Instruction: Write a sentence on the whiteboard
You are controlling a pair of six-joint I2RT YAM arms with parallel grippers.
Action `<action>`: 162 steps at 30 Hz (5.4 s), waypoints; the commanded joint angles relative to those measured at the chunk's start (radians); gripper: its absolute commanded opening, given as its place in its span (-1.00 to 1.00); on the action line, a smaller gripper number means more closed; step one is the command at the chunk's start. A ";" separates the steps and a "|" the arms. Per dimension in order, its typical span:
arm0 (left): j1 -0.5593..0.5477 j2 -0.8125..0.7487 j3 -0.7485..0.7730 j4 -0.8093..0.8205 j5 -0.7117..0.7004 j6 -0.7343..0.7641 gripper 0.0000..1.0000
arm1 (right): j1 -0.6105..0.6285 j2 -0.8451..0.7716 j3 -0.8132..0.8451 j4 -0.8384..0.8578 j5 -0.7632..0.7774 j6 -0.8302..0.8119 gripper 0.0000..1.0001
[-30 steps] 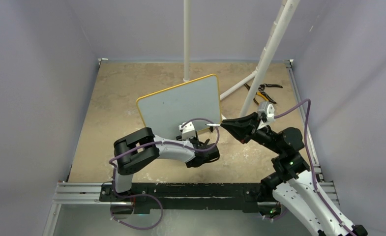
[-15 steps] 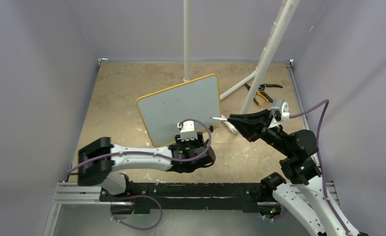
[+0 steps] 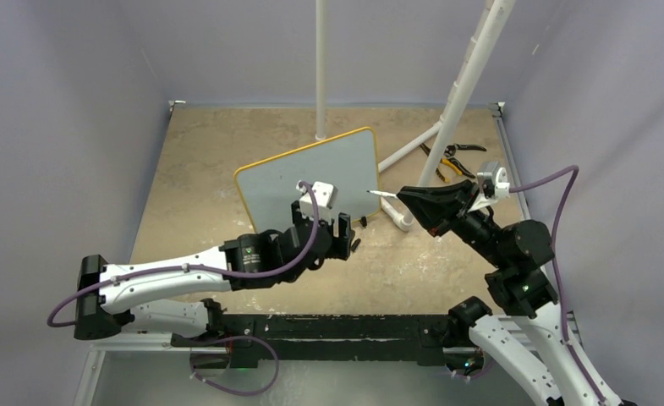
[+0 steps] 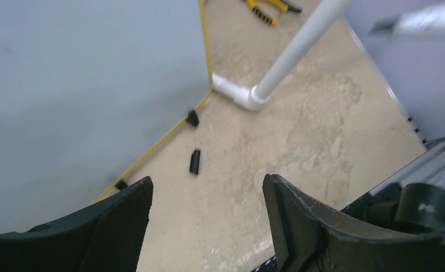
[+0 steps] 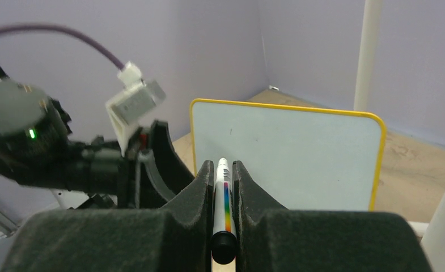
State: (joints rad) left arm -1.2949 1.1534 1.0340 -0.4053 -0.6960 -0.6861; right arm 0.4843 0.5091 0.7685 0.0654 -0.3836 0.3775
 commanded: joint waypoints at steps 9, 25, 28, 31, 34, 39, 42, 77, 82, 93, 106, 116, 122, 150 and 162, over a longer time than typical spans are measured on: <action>0.526 0.055 0.442 -0.137 0.651 0.471 0.43 | 0.004 0.085 0.063 0.006 0.026 -0.004 -1.00; 1.262 -0.134 0.124 0.016 1.117 0.372 0.43 | 0.005 0.182 0.033 0.085 -0.026 -0.029 -1.00; 1.263 -0.182 0.094 -0.034 1.085 0.353 0.44 | 0.005 0.202 0.020 0.109 -0.061 -0.021 -1.00; 1.263 -0.227 0.065 -0.068 1.064 0.323 0.45 | 0.005 0.199 0.005 0.126 -0.076 -0.014 -1.00; 1.263 -0.258 0.025 -0.105 1.025 0.301 0.46 | 0.005 0.191 -0.005 0.125 -0.075 -0.018 -1.00; 1.263 -0.278 -0.048 -0.103 1.033 0.261 0.46 | 0.005 0.167 -0.022 0.122 -0.075 -0.019 -1.00; 1.263 -0.296 -0.075 -0.107 1.020 0.255 0.48 | 0.005 0.153 -0.030 0.117 -0.071 -0.016 -1.00; 0.988 -0.261 -0.229 0.068 0.798 0.010 0.68 | 0.004 0.126 -0.066 0.114 -0.020 -0.035 -1.00; 0.923 -0.226 -0.230 0.097 0.756 -0.011 0.68 | 0.005 0.130 -0.066 0.117 -0.020 -0.037 -1.00; 0.868 -0.216 -0.230 0.123 0.743 0.020 0.74 | 0.005 0.131 -0.075 0.122 -0.027 -0.028 -1.00; 0.870 -0.297 -0.099 -0.132 0.700 0.342 0.87 | 0.023 0.178 -0.109 0.244 -0.097 -0.005 -1.00; 0.871 -0.441 -0.174 -0.089 0.638 0.440 0.44 | 0.254 0.298 -0.129 0.445 0.137 -0.039 -1.00; 0.871 -0.474 -0.258 0.019 0.645 0.442 0.26 | 0.371 0.406 -0.146 0.641 0.255 -0.038 -1.00; 1.014 -0.362 -0.276 0.104 0.851 0.458 -0.25 | 0.455 0.865 0.057 0.893 0.327 -0.094 -1.00; 1.019 -0.325 -0.275 0.102 0.855 0.456 -0.52 | 0.455 0.945 0.100 0.929 0.326 -0.108 -1.00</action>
State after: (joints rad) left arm -0.2863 0.8268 0.7570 -0.3443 0.1387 -0.2256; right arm 0.9314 1.4471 0.8230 0.9192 -0.0696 0.2935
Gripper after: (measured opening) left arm 0.255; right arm 0.123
